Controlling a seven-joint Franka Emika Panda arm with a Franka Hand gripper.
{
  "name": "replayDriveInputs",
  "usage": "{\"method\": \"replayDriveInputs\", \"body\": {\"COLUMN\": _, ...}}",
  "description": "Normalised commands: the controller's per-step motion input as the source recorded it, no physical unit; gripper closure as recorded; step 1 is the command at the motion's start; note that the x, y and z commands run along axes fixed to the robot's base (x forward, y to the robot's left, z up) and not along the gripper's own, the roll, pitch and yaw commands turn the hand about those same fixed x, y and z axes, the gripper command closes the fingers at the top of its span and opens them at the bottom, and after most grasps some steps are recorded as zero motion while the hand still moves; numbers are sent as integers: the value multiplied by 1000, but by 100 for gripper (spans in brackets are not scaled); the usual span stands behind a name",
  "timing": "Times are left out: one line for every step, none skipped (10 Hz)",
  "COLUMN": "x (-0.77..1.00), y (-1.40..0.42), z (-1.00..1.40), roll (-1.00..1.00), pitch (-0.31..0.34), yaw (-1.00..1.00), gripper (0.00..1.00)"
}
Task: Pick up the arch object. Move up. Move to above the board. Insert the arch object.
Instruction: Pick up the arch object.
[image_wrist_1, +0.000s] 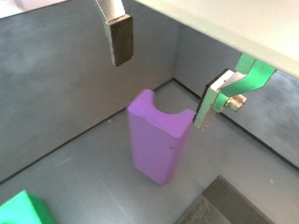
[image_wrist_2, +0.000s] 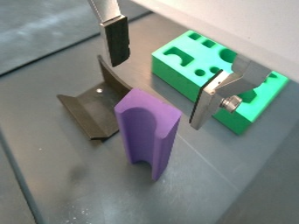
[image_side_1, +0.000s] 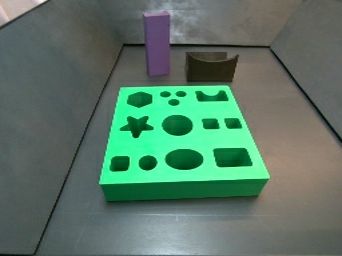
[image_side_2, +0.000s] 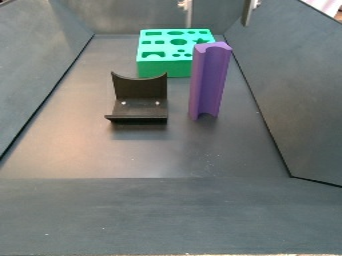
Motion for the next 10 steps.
{"method": "replayDriveInputs", "body": {"x": 326, "y": 17, "z": -94, "roll": 0, "pitch": -260, "yaw": 566, "gripper": 0}}
{"method": "replayDriveInputs", "body": {"x": 371, "y": 77, "z": -186, "roll": 0, "pitch": -224, "yaw": 557, "gripper": 0}}
{"method": "replayDriveInputs", "body": {"x": 191, "y": -23, "z": -329, "roll": 20, "pitch": -177, "yaw": 434, "gripper": 0}}
{"method": "replayDriveInputs", "body": {"x": 0, "y": -137, "z": 0, "roll": 7, "pitch": -7, "yaw": 109, "gripper": 0}}
{"method": "replayDriveInputs", "body": {"x": -166, "y": -171, "z": -311, "roll": 193, "pitch": 0, "yaw": 0, "gripper": 0}}
{"method": "replayDriveInputs", "body": {"x": -166, "y": -57, "z": -497, "roll": 253, "pitch": 3, "yaw": 0, "gripper": 0}}
{"method": "replayDriveInputs", "body": {"x": 11, "y": -26, "z": -377, "roll": 216, "pitch": 57, "yaw": 0, "gripper": 0}}
{"method": "replayDriveInputs", "body": {"x": 206, "y": 0, "z": -263, "roll": 126, "pitch": 59, "yaw": 0, "gripper": 0}}
{"method": "replayDriveInputs", "body": {"x": 386, "y": 29, "z": -126, "roll": 37, "pitch": 20, "yaw": 0, "gripper": 0}}
{"method": "replayDriveInputs", "body": {"x": 457, "y": 26, "z": -129, "roll": 47, "pitch": 36, "yaw": 0, "gripper": 0}}
